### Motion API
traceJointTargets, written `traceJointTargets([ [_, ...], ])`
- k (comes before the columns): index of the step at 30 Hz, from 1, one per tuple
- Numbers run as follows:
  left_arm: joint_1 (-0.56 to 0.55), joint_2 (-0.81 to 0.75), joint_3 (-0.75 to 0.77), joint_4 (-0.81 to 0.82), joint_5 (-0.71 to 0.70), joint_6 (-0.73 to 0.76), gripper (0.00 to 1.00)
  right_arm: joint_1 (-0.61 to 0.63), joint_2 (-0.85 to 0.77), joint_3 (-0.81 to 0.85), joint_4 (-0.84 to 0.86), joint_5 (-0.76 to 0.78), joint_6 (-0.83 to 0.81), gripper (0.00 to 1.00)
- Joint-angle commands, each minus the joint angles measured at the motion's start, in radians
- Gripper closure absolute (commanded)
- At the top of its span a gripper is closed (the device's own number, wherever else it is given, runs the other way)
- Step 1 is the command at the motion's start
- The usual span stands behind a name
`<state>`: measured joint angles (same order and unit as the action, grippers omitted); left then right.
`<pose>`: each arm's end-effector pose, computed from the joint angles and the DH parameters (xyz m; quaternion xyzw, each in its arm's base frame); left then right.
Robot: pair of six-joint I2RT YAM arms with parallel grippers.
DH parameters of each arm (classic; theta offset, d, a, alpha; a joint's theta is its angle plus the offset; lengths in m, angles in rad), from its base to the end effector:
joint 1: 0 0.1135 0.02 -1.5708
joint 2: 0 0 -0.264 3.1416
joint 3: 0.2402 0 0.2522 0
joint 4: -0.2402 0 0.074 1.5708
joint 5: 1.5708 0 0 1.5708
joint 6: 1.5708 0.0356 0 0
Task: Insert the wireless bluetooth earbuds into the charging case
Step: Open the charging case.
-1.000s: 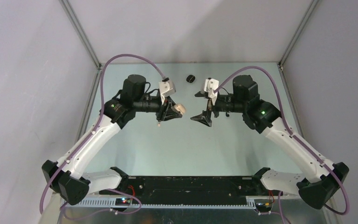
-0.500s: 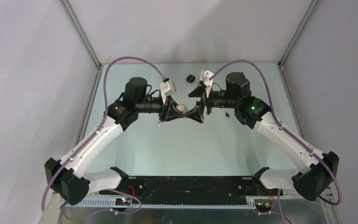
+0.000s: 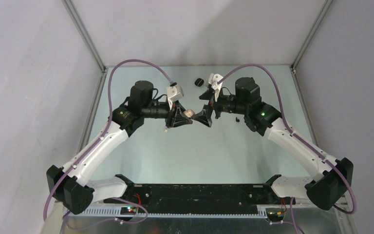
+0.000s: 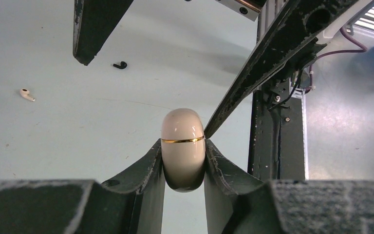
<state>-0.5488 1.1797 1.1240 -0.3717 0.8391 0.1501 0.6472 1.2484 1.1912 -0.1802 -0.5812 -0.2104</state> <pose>0.2048 -0.1563 0.3633 0.4700 0.6462 -0.4336 0.4165 0.2157 0.1875 0.3854 -0.4742 0.6111 0.3482 0.5296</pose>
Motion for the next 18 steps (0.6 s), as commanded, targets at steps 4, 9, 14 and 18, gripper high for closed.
traceJointTargets([
  [4,0.000,-0.041,-0.008,-0.026,0.036,0.050,1.00,-0.026,-0.055,0.001,0.031,0.082,-0.064,0.01],
  [9,0.000,-0.039,-0.003,-0.039,0.036,0.060,1.00,-0.035,-0.069,0.001,0.028,0.068,-0.068,0.01],
  [14,0.000,-0.036,0.007,-0.058,0.036,0.075,1.00,-0.038,-0.078,0.008,-0.001,0.012,-0.084,0.00],
  [18,0.002,-0.028,0.017,-0.080,0.026,0.092,1.00,-0.039,-0.084,0.033,-0.037,-0.039,-0.088,0.00],
])
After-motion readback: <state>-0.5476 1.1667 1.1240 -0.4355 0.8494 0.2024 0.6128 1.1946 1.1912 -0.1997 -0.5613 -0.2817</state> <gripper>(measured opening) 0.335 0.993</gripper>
